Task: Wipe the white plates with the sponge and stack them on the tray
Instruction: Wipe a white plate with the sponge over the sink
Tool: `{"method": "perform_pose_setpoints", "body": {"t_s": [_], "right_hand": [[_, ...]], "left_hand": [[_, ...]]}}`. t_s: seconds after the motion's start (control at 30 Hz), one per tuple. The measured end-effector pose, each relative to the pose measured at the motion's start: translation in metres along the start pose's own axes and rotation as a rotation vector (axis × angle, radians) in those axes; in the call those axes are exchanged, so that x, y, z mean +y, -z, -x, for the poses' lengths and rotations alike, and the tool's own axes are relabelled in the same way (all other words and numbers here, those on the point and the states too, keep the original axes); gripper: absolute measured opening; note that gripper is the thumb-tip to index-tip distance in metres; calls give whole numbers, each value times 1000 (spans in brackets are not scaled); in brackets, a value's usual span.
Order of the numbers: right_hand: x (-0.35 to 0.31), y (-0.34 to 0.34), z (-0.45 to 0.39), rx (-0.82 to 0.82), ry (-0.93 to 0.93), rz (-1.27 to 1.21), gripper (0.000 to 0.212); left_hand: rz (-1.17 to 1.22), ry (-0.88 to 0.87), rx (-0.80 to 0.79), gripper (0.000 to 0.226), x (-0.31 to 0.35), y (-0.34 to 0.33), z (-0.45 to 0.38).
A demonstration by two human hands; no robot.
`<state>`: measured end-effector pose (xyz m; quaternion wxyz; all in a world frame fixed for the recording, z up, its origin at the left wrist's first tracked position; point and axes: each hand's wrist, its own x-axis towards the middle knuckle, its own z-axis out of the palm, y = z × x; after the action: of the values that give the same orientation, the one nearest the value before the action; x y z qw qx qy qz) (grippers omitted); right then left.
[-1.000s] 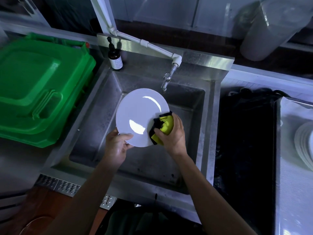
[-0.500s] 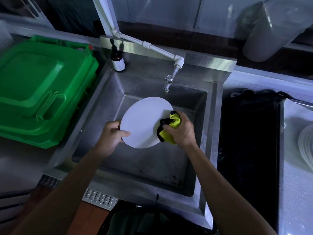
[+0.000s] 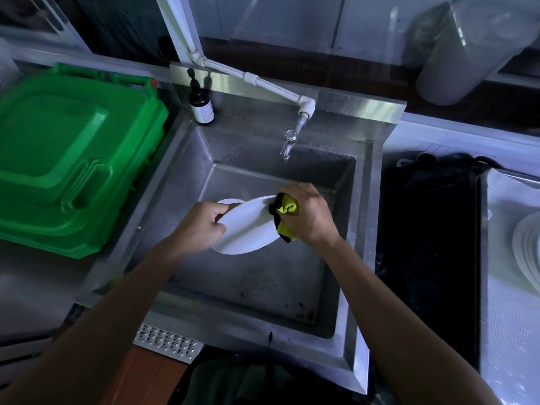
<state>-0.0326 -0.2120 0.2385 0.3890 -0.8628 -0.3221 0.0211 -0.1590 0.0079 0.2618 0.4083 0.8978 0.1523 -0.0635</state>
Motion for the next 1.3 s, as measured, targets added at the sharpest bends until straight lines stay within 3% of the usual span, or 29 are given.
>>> {"method": "perform_pose_setpoints", "body": {"t_s": [0.37,0.5,0.73,0.9,0.97,1.07,1.1,1.17,1.3], "right_hand": [[-10,-5,10,-92,-21,57,26],[-11,-9,12,-74,-19,113,40],[-13,-7,16,51,46,185,42],[-15,-1,14,143,103,196,32],[-16,2,14,188,111,192,34],[-16,5,15,241,124,174,36],[-17,5,16,246,131,173,36],[-16,4,17,240,142,175,35],[-12,-2,23,206,143,170,37]], "left_hand": [[-190,-52,-26,85,0,-4,4],[-179,-18,-9,85,-3,-8,8],[49,8,124,57,-7,-23,15],[126,125,348,36,-21,-44,20],[344,373,381,31,-33,-54,25],[1301,839,258,28,-39,-61,34],[1500,884,181,44,-40,-61,36],[1619,876,82,68,-36,-60,32],[1677,786,101,49,-15,-52,17]]}}
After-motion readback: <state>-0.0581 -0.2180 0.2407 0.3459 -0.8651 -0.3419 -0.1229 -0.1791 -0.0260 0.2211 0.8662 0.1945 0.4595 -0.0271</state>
